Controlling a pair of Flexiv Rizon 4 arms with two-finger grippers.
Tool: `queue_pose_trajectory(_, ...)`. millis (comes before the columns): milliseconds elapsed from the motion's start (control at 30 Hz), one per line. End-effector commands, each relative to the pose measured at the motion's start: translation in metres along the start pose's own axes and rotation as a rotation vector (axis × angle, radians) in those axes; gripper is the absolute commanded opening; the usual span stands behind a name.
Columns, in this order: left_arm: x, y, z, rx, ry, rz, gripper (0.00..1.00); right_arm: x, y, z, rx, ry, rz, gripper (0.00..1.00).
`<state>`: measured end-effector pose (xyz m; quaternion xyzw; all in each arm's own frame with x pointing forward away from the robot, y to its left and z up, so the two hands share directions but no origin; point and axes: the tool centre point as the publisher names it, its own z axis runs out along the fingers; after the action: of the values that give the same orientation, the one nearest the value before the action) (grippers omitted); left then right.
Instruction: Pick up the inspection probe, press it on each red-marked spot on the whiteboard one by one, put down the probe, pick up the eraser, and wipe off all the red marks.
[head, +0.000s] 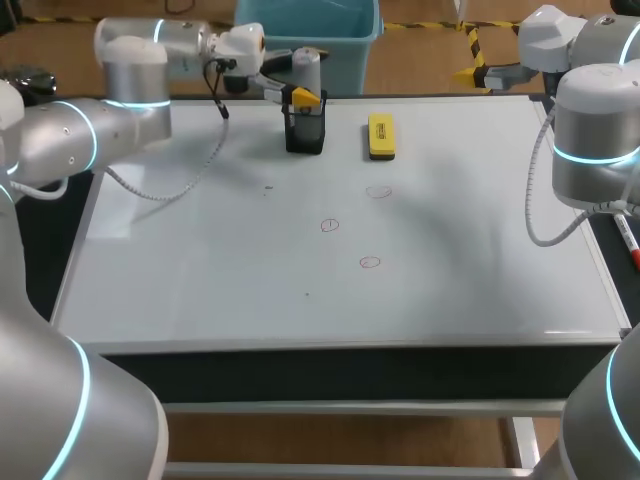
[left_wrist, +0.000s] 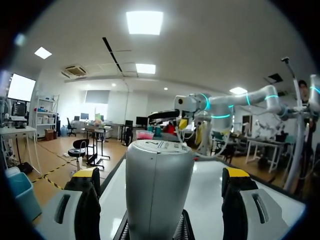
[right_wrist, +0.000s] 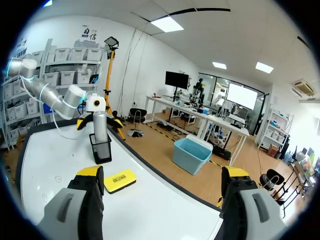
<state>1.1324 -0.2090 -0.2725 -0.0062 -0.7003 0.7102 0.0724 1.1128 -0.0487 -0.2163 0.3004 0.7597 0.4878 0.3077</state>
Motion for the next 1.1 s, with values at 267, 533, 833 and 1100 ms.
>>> queue_pose_trajectory(267, -0.007, 0.007, 0.004, 0.007, 0.013, -0.004, 1.00, -0.001, 0.000, 0.000, 0.001, 0.001, 0.000, 1.00)
queue_pose_trajectory(533, -0.007, 0.006, 0.005, 0.010, 0.013, -0.003, 0.91, -0.001, 0.000, 0.000, 0.001, 0.001, 0.000, 1.00)
queue_pose_trajectory(833, -0.004, 0.006, 0.006, -0.002, 0.030, -0.001, 0.09, -0.001, 0.000, 0.000, 0.001, 0.001, 0.000, 1.00)
queue_pose_trajectory(1100, 0.008, -0.003, 0.006, -0.017, 0.051, 0.025, 0.00, -0.001, 0.000, 0.000, 0.001, 0.001, 0.000, 1.00)
